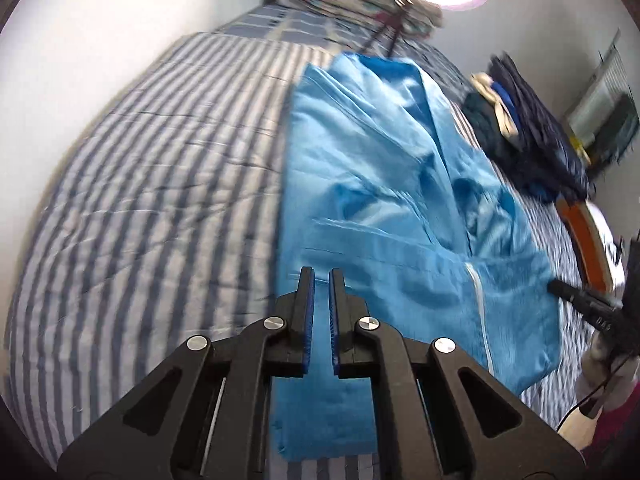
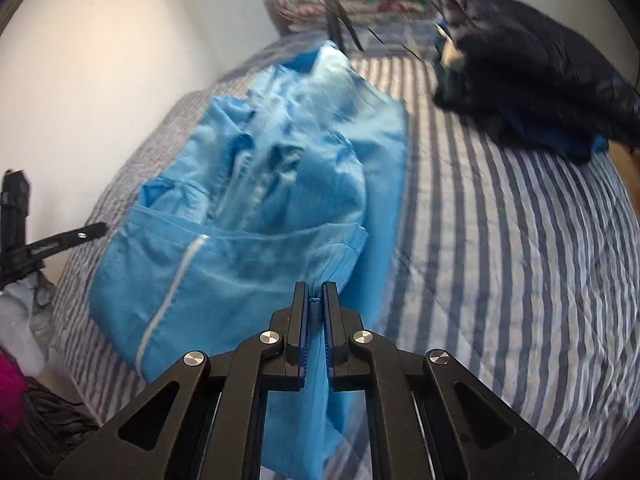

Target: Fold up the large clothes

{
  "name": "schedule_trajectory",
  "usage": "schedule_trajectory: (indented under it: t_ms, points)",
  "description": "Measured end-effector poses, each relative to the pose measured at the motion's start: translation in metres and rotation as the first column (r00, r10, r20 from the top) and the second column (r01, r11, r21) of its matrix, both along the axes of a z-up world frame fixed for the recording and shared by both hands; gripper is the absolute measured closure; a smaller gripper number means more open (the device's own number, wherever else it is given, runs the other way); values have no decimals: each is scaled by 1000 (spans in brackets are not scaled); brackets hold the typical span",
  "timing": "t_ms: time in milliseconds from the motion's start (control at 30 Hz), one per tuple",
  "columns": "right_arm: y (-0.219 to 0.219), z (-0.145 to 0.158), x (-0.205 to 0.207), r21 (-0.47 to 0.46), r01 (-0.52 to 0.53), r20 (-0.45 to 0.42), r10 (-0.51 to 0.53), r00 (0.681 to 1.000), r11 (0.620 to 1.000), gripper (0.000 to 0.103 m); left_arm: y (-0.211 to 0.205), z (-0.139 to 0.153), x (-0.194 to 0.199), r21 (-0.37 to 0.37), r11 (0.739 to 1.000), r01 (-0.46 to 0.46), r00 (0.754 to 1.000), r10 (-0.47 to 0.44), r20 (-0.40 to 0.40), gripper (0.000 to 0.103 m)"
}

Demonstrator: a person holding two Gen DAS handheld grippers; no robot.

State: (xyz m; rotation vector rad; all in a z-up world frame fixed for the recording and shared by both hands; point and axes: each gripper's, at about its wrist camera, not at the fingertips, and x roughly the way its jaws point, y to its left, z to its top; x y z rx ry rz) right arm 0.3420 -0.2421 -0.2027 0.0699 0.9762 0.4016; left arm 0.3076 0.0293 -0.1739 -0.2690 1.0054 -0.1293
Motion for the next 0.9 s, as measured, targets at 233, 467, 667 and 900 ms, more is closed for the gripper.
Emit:
schedule_trajectory:
  t_ms: [233,467,667,900]
  points:
    - [14,-23,10,-149,-5,-42,-1,999,989,97,-23,-32,24,27,998,58,994,-55,-89,99]
    - [-4,-17,11,-144,10,-63,-19,998,990,94,-23,-34,28,14,998,62,992,-60,-109,99]
    - [-22,29,14,5,51,43,-52,998,999,81,-9,12,40,-34,997,65,997,-66,-29,99]
    - [-22,57,58,0,-12,155,12,988,1000,64,14,46,105,30,994,108,992,-109,61,45]
